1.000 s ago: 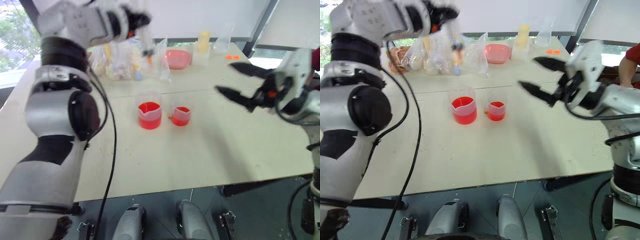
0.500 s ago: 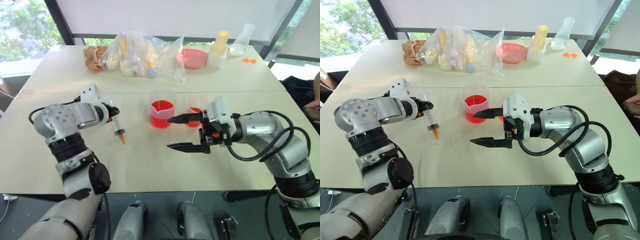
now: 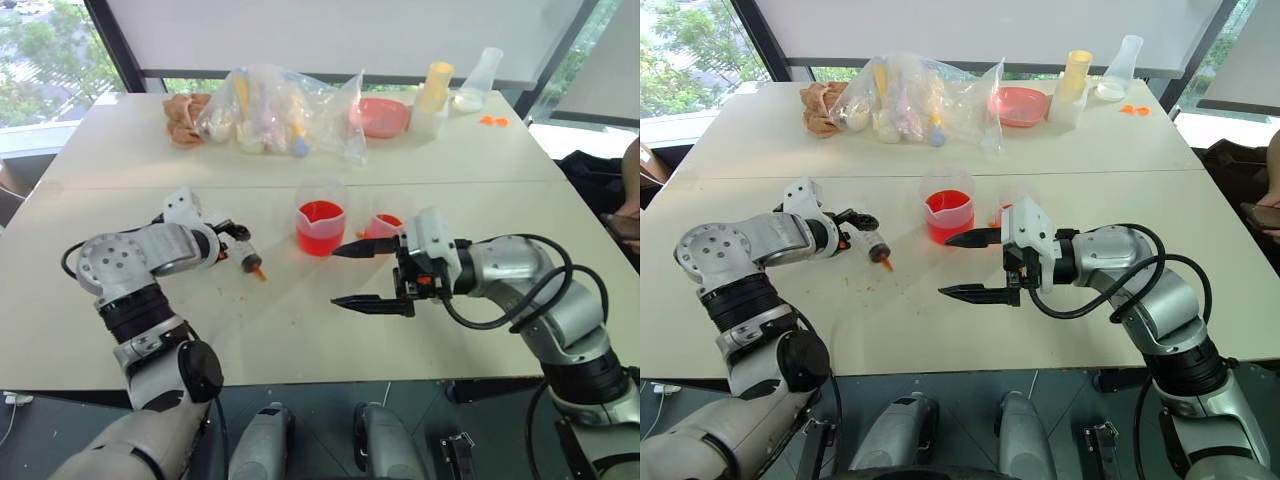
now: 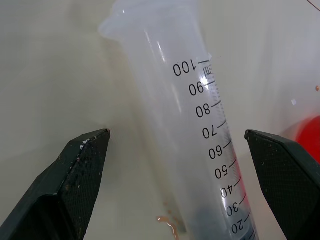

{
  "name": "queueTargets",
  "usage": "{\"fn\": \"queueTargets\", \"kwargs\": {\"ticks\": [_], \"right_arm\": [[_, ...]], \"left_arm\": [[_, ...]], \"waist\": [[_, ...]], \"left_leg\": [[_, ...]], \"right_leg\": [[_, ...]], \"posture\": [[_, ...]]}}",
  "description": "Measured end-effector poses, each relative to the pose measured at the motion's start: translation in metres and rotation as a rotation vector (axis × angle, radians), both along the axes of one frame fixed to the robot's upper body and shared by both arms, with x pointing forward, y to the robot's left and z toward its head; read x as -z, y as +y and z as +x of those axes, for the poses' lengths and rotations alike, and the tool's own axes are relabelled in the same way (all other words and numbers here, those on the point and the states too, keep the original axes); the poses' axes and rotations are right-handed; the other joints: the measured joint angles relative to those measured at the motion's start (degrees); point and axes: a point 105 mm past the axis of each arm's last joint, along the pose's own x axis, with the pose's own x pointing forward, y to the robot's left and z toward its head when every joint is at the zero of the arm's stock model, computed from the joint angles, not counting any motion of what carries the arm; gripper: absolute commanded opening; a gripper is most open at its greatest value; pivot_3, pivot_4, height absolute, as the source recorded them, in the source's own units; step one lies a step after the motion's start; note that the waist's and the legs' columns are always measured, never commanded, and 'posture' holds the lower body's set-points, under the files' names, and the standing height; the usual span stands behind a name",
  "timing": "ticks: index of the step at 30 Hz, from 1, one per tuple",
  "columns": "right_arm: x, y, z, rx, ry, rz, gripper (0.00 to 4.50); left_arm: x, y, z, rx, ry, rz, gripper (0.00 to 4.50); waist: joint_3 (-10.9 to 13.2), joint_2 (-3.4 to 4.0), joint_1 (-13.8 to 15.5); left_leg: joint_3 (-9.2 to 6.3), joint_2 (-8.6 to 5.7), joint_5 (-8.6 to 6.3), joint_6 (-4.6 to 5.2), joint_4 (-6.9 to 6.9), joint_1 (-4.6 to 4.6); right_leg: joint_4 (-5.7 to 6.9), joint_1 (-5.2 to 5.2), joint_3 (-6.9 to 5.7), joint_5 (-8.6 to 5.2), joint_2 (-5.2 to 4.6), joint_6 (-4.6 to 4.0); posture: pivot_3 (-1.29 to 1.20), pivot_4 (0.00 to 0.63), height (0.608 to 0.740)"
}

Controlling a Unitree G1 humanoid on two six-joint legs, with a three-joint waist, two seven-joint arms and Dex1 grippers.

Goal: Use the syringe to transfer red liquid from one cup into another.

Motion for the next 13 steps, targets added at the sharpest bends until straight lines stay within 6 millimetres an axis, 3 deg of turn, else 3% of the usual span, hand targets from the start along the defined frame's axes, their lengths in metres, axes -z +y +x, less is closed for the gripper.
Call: {"fn": "queueTargets", "kwargs": {"ticks": [3,5,8,13], "right_arm": [[0.005,-0.004,0.002,0.034,0.013,-0.004,3.51],[0.003,-0.01,0.006,0.076,0.005,0.009,3.51],[0.002,-0.025,0.013,0.18,0.0,0.033,3.51],[-0.001,-0.05,0.033,0.453,-0.053,0.132,3.51]], "left_arm": [[-0.02,0.009,0.001,0.004,-0.095,0.06,4.46],[-0.045,0.025,0.003,-0.039,-0.256,0.209,4.46],[-0.074,0.025,-0.001,-0.003,-0.475,0.259,4.46],[-0.062,0.026,-0.021,0.14,-0.644,0.38,4.46]], "waist": [[0.0,-0.01,-0.1],[0.0,0.0,-0.4],[0.0,0.04,-0.1],[0.0,0.05,-0.3]], "left_leg": [[0.02,0.0,0.01,-0.01,0.0,-0.01],[0.06,0.02,0.16,-0.28,-0.06,0.0],[0.07,0.05,0.11,-0.19,-0.1,0.01],[0.17,0.17,0.03,-0.05,-0.15,0.01]], "right_leg": [[0.0,-0.01,0.01,0.0,0.01,0.0],[-0.01,-0.03,0.03,0.01,0.01,-0.03],[-0.09,-0.01,0.03,0.02,0.0,-0.08],[-0.16,-0.03,0.06,-0.04,0.03,-0.34]], "posture": [[0.0,0.15,0.74],[0.0,0.15,0.74],[0.0,0.15,0.74],[0.0,0.15,0.74]]}}
